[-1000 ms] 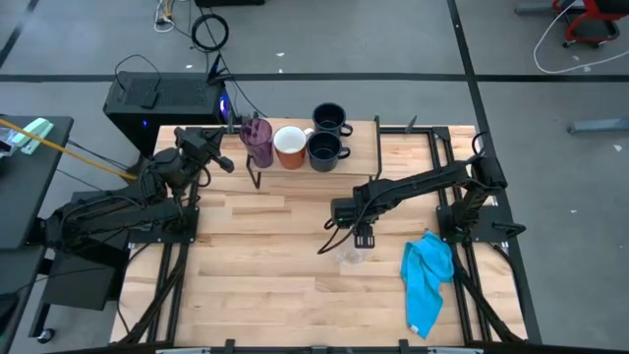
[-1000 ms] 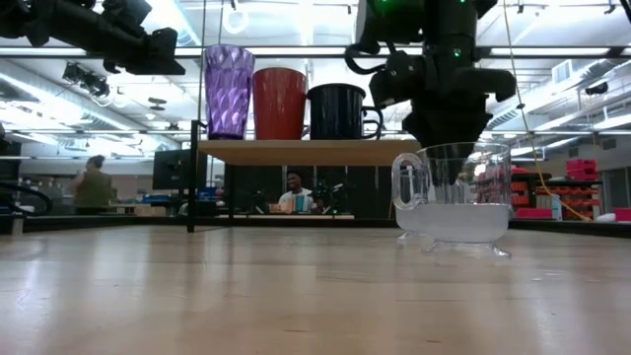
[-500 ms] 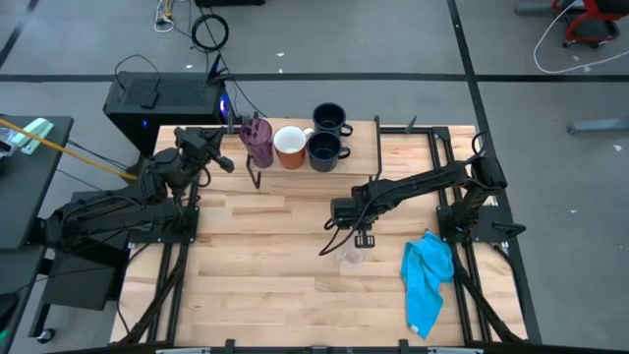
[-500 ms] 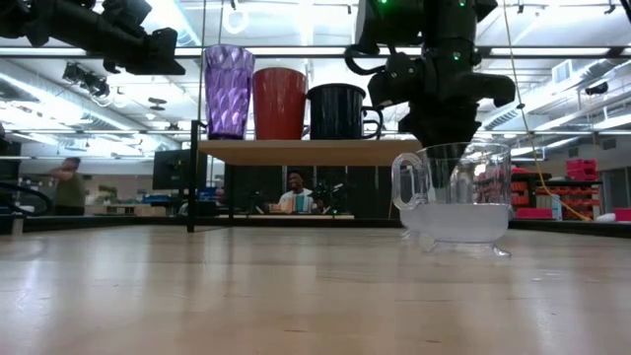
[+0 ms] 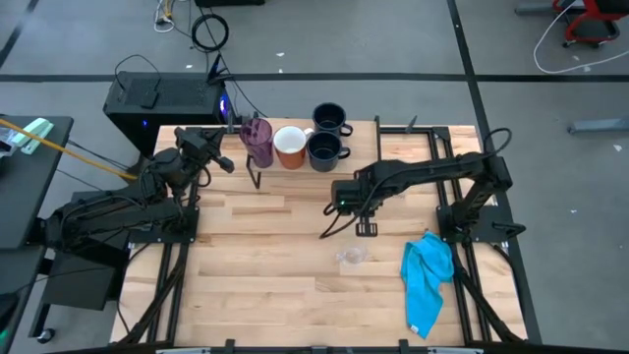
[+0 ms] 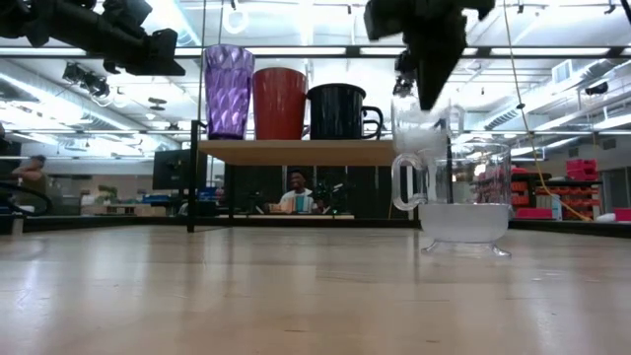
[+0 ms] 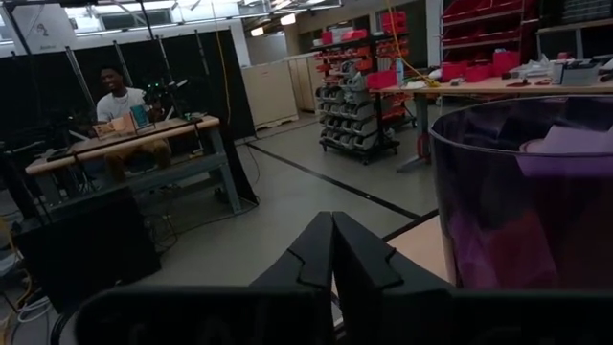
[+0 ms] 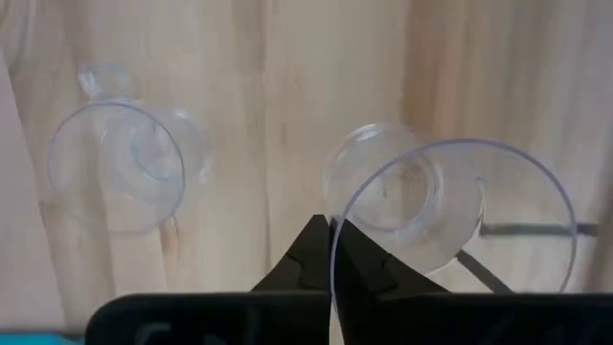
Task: Stack small to large cups/mugs on shelf
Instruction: Put the transparent mug on the shelf
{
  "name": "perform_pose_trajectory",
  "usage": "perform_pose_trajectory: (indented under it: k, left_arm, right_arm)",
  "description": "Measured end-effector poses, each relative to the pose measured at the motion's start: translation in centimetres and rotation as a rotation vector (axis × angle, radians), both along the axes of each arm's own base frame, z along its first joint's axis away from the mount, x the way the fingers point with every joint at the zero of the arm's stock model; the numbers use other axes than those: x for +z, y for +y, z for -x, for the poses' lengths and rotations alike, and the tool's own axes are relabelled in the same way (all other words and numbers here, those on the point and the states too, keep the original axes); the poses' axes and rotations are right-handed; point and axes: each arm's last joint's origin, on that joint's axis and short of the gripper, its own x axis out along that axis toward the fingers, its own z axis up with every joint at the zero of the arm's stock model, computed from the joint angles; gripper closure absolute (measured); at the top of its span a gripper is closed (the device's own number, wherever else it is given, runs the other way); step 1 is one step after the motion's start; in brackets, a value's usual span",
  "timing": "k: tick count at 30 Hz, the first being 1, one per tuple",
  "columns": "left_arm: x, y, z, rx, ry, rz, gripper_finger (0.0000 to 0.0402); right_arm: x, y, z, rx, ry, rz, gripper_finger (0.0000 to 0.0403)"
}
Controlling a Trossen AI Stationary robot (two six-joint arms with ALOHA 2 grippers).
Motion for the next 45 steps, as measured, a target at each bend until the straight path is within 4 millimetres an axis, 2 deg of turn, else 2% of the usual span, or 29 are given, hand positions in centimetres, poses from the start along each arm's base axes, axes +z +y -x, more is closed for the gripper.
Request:
perform_pose_trajectory:
  k: [7,12,16,21,32,38,45]
  left_arm:
    - [0.0,0.0,0.0,0.0,0.0,0.0,0.0383]
    - [0.0,0.0,0.0,0.0,0.003,0.001,0.0379]
    - [0.0,0.0,0.0,0.0,0.001,0.0,0.0385]
    - [0.0,0.0,0.0,0.0,-0.002,0.0,0.0389]
    - [0.0,0.0,0.0,0.0,-0.004,-0.001,0.0379]
    - [0.0,0.0,0.0,0.0,-0.002,-0.002,0.0388]
    - [0.0,0.0,0.0,0.0,-0.001,-0.002,0.0383]
  right_arm:
    - [3.3,-1.7,1.9,-0.041,-0.022,0.077,0.04]
    - [6.5,-3.2,4.2,-0.106,-0.175,0.112,0.0401]
    - [8.0,-4.7,5.7,-0.155,-0.239,0.152,0.0402]
    - [8.3,-7.3,6.3,-0.19,-0.222,0.23,0.0402]
    - [8.4,-15.3,6.3,-0.237,-0.23,0.294,0.0402]
    - [8.8,-18.3,4.7,-0.193,-0.233,0.291,0.0403]
    - [7.7,-21.6,3.7,-0.175,-0.2,0.179,0.0403]
